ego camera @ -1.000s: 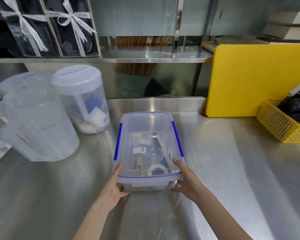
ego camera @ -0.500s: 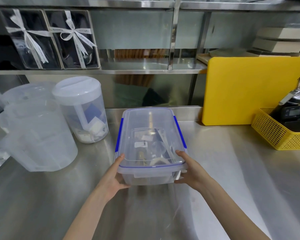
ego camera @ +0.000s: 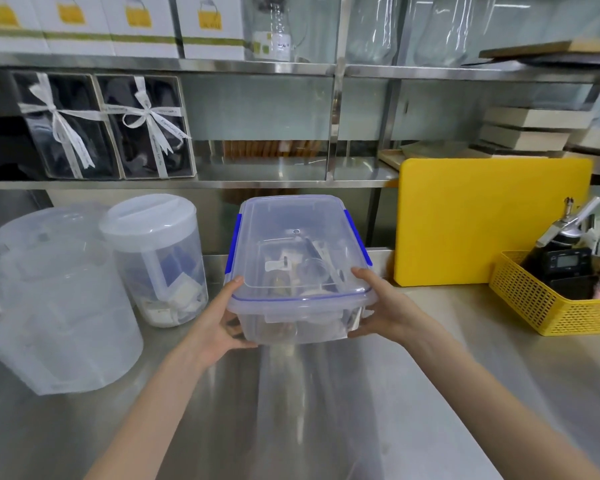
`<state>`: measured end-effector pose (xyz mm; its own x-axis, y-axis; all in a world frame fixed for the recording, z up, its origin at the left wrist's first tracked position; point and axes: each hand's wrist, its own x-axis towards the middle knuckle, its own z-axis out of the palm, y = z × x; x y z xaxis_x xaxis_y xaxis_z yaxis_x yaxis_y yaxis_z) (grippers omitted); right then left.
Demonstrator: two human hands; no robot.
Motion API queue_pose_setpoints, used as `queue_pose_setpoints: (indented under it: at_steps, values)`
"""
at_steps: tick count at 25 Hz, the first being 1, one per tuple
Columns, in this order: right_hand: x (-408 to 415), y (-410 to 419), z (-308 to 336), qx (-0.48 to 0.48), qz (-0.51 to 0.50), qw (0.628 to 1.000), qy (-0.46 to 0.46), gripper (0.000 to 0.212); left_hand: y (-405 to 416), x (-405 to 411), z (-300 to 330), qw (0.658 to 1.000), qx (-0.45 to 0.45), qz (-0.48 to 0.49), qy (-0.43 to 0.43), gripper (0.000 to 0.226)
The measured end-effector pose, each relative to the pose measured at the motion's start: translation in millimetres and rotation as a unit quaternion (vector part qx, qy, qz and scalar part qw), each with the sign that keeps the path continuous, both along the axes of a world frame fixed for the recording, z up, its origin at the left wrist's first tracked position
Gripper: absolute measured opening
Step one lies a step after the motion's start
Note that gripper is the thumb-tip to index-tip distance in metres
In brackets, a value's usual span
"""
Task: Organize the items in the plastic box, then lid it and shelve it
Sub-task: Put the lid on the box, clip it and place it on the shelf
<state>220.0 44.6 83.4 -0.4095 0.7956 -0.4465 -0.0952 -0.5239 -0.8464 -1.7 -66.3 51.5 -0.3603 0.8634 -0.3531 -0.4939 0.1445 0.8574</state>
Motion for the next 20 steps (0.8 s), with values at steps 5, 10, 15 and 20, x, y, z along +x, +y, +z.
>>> queue_pose_setpoints:
  at_steps: [5, 10, 15, 20]
  values:
    - [-9, 22, 31, 0.033, 0.013, 0.999, -0.001, 0.042, 22, -13, 32, 1.0, 0.014, -0.016, 0.018, 0.023]
    - [-25, 55, 56, 0.059, 0.023, 0.998, -0.012, 0.035, 49, -32, 60, 0.998, 0.014, -0.034, 0.042, 0.03]
    - [-48, 91, 75, 0.06, 0.04, 0.997, -0.02, 0.035, 84, -55, 81, 0.998, 0.002, -0.033, 0.054, 0.04]
    - [-74, 130, 89, 0.054, 0.057, 0.997, -0.02, 0.048, 120, -82, 95, 0.997, 0.002, -0.034, 0.063, 0.049]
